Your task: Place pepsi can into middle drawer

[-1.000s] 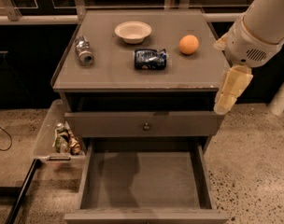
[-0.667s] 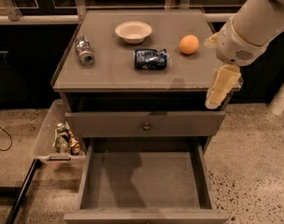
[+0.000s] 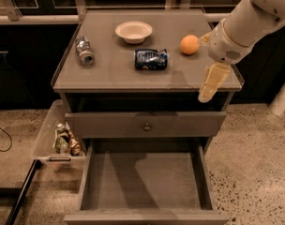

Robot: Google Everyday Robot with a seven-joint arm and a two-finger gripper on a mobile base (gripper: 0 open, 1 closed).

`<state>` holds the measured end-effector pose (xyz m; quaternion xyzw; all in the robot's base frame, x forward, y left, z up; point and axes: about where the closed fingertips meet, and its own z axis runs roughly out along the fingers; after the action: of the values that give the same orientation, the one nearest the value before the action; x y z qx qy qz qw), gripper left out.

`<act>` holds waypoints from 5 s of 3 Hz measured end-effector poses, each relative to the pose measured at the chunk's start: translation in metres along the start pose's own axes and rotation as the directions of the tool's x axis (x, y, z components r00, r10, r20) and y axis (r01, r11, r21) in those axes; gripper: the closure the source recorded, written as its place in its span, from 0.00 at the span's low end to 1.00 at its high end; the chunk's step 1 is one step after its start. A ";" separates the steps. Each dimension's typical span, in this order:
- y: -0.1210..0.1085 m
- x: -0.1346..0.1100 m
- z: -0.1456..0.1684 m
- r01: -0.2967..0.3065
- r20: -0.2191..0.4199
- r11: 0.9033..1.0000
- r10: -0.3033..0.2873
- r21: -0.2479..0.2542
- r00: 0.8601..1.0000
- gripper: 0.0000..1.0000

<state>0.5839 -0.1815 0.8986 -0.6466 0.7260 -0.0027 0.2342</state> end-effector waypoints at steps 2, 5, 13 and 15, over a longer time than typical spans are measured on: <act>-0.024 -0.009 0.012 0.010 0.098 0.999 -0.015 0.046 0.995 0.00; -0.081 -0.057 0.051 0.039 0.462 0.998 -0.009 -0.057 0.887 0.00; -0.101 -0.083 0.126 -0.038 0.387 0.985 0.100 -0.166 0.917 0.43; -0.100 -0.083 0.126 -0.038 0.387 0.985 0.100 -0.166 0.917 0.89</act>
Offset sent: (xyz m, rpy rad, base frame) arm 0.0616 0.0123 0.0035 0.1974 -0.1378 0.0617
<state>0.7258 -0.0824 0.8453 -0.6241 0.6845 0.1920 0.3243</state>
